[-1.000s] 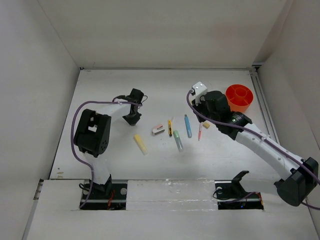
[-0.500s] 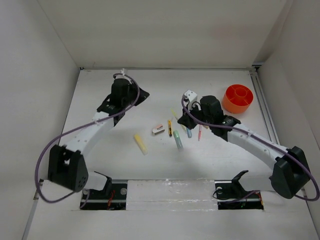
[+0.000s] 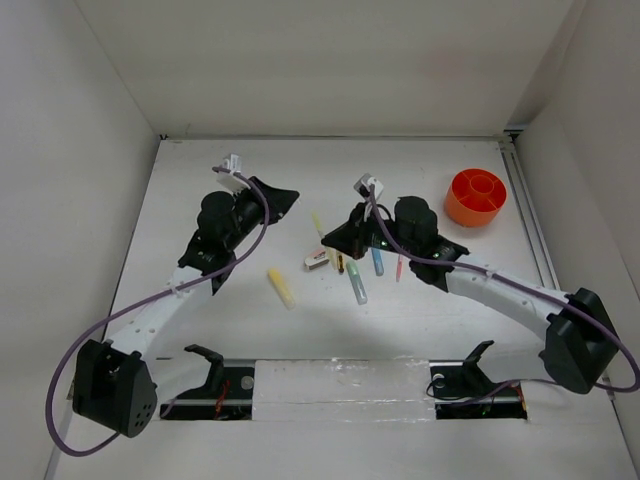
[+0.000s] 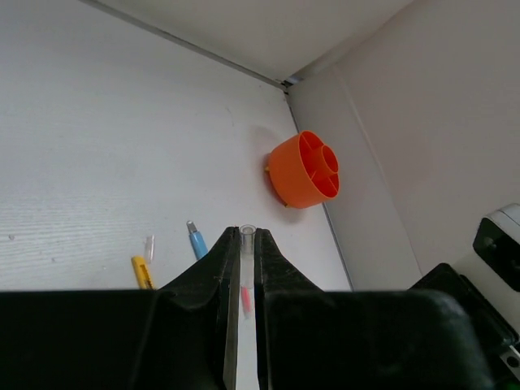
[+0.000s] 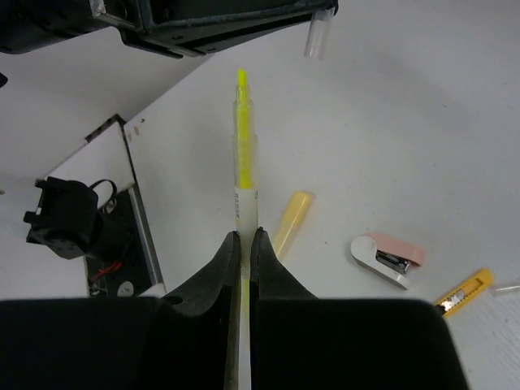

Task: Sort the stationery into containers
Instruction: Close the pen cap on the pen.

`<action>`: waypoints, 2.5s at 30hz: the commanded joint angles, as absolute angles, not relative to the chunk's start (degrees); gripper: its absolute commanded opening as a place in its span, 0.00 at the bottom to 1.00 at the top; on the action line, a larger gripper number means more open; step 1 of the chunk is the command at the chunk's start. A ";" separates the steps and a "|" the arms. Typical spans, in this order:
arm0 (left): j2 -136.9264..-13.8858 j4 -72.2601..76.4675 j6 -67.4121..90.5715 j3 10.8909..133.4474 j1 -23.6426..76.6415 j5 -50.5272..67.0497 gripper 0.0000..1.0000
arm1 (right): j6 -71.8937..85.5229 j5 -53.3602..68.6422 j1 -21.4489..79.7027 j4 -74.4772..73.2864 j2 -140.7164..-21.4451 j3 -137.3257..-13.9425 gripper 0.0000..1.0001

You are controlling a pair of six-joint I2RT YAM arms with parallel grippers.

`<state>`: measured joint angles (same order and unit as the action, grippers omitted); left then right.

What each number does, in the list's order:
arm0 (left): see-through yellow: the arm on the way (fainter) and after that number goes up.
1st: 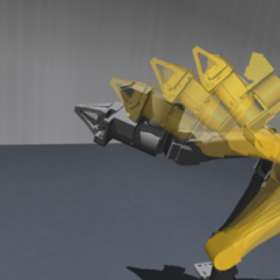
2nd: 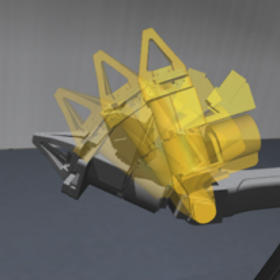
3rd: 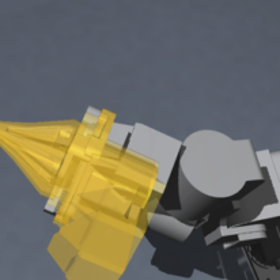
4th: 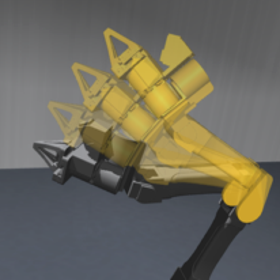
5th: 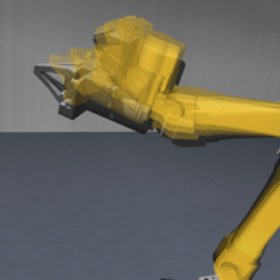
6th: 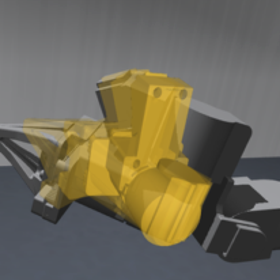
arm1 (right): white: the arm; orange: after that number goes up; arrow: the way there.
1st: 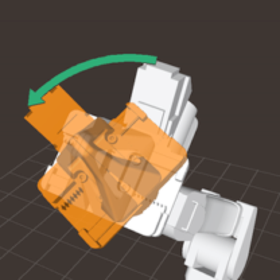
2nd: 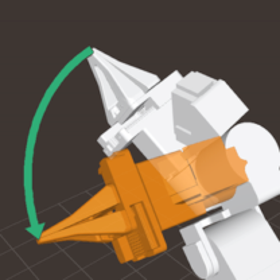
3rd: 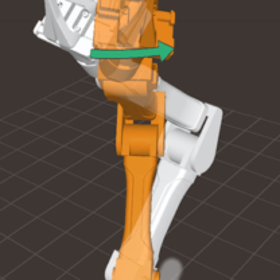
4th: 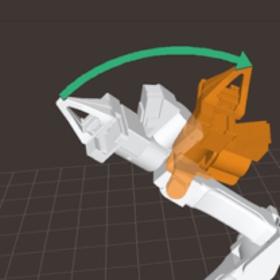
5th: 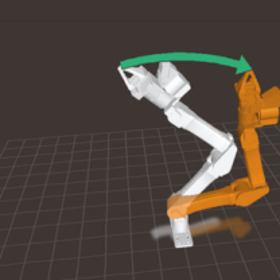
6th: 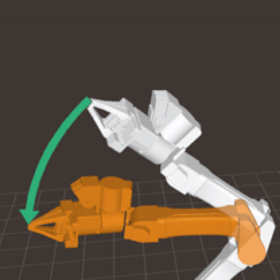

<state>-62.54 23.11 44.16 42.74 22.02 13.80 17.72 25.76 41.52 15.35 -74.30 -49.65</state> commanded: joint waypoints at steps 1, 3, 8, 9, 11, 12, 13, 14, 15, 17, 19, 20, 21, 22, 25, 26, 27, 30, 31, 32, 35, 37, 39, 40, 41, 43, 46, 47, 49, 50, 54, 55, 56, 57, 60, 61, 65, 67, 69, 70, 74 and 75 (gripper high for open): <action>-60.03 30.76 44.21 42.36 21.88 16.17 0.00 | 21.45 26.46 42.89 22.06 -75.84 -49.13 0.00; -59.41 30.76 44.21 41.84 21.88 15.64 0.00 | 21.45 26.46 42.89 22.06 -76.55 -50.36 0.00; -58.36 31.81 44.21 41.84 21.88 15.64 0.00 | 21.97 26.46 43.51 22.06 -78.40 -50.89 0.00; -57.84 31.82 44.21 41.84 21.88 15.64 0.00 | 21.97 26.46 43.51 22.06 -78.40 -50.89 0.00; -57.83 31.82 44.21 41.84 21.88 15.64 0.00 | 21.97 26.46 43.51 22.06 -78.93 -50.89 0.00; -57.83 31.82 44.21 41.31 21.88 15.64 0.00 | 21.97 25.93 43.51 22.06 -78.93 -51.41 0.00; -57.83 31.82 44.21 41.31 21.88 15.64 0.00 | 21.97 25.93 43.51 22.06 -78.93 -51.42 0.00; -57.83 31.82 44.21 41.31 21.88 15.64 0.00 | 21.97 25.93 43.51 21.54 -78.93 -51.42 0.00; -57.83 32.43 44.21 41.31 21.88 15.64 0.00 | 21.97 25.93 43.51 21.53 -78.93 -51.42 0.00; -57.83 32.43 44.21 40.79 21.88 16.17 0.00 | 21.97 25.40 43.51 21.53 -78.93 -51.94 0.00; -57.83 32.96 44.21 40.78 21.88 16.17 0.00 | 21.97 25.40 43.51 21.53 -78.93 -51.94 0.00; -57.83 32.96 44.21 40.78 21.88 16.78 0.00 | 21.97 25.40 43.51 21.53 -79.45 -51.94 0.00; -57.83 33.48 44.21 40.78 21.88 16.79 0.00 | 21.97 25.92 42.98 21.53 -79.45 -51.94 0.00; -58.35 33.49 44.21 40.78 21.88 17.40 0.00 | 21.45 25.93 42.98 21.53 -79.45 -52.55 0.00; -58.36 34.01 44.21 40.25 21.88 17.92 0.00 | 21.45 25.93 42.98 21.53 -79.45 -53.09 0.00; -58.36 34.54 44.21 40.25 21.88 17.93 0.00 | 21.45 25.93 42.37 20.92 -79.45 -53.61 0.00; -58.36 34.54 44.21 40.25 21.88 18.45 0.00 | 21.45 25.93 42.36 20.92 -79.45 -53.61 0.00; -58.89 35.07 44.21 40.25 21.88 19.07 0.00 | 20.92 26.46 41.84 20.92 -79.45 -53.61 0.00; -58.89 35.07 44.21 40.25 21.88 19.07 0.00 | 20.92 26.46 41.84 20.92 -79.45 -54.14 0.00; -58.89 35.07 44.21 40.25 21.88 19.07 0.00 | 20.92 26.46 41.84 20.92 -79.45 -54.14 0.00; -58.89 35.07 44.21 39.64 21.88 18.54 0.00 | 20.92 26.46 41.84 20.92 -79.45 -54.14 0.00; -58.89 35.07 44.21 39.11 21.88 18.54 0.00 | 20.92 26.46 41.84 20.39 -79.98 -54.67 0.00; -58.89 35.07 44.21 39.11 21.88 18.54 0.00 | 20.92 26.46 41.31 20.39 -79.98 -54.67 0.00; -58.89 35.07 44.21 39.11 21.88 18.54 0.00 | 20.92 26.98 41.31 20.39 -79.98 -54.67 0.00; -58.89 35.07 44.21 39.11 21.88 18.54 0.00 | 20.92 26.98 41.31 20.39 -79.98 -55.28 0.00; -58.89 35.07 44.21 39.11 21.88 18.54 0.00 | 20.92 26.98 41.31 20.39 -79.98 -55.28 0.00; -58.89 35.07 44.21 39.11 21.88 18.54 0.00 | 20.39 26.98 41.31 19.87 -79.98 -55.28 0.00; -58.89 35.07 44.21 39.11 21.88 18.54 0.00 | 20.39 26.98 41.31 19.86 -79.98 -55.28 0.00; -59.41 35.07 44.21 39.11 21.88 18.54 0.00 | 20.39 26.98 41.31 19.86 -79.98 -55.28 0.00; -59.41 35.07 44.21 39.11 21.88 18.54 0.00 | 20.39 26.98 41.31 19.86 -79.98 -55.89 0.00; -59.41 35.07 44.21 39.11 21.88 18.54 0.00 | 20.39 26.98 41.31 19.86 -80.51 -55.90 0.00; -59.41 35.07 44.21 39.11 21.88 18.54 0.00 | 20.39 26.98 41.31 19.86 -81.03 -55.90 0.00; -59.41 35.07 44.21 39.11 21.88 18.54 0.00 | 20.39 26.98 41.31 19.86 -81.04 -56.42 0.00; -59.41 35.07 44.21 39.11 21.88 18.54 0.00 | 20.39 26.98 41.31 19.86 -81.04 -56.43 0.00; -59.41 35.07 44.21 39.11 21.88 18.54 0.00 | 20.39 26.98 41.31 19.86 -81.56 -56.43 0.00; -59.41 35.07 44.21 39.11 21.88 18.54 0.00 | 20.39 26.98 41.31 19.86 -81.56 -56.43 0.00; -59.41 35.07 44.21 39.11 21.88 18.54 0.00 | 20.39 27.50 41.31 19.86 -82.09 -56.43 0.00; -58.89 34.55 44.21 39.11 21.88 18.02 0.00 | 20.39 27.51 41.31 19.86 -82.09 -56.43 0.00; -58.89 34.54 44.21 39.11 21.88 18.02 0.00 | 20.39 27.51 41.31 19.86 -82.09 -56.43 0.00; -58.89 34.54 44.21 39.11 21.88 18.02 0.00 | 20.39 27.51 41.31 19.86 -82.09 -56.43 0.00; -58.89 34.54 44.21 39.11 21.88 18.02 0.00 | 20.39 27.51 41.31 19.86 -82.09 -56.43 0.00; -58.89 34.54 44.21 39.11 21.88 18.02 0.00 | 20.39 27.51 40.79 19.86 -82.09 -56.43 0.00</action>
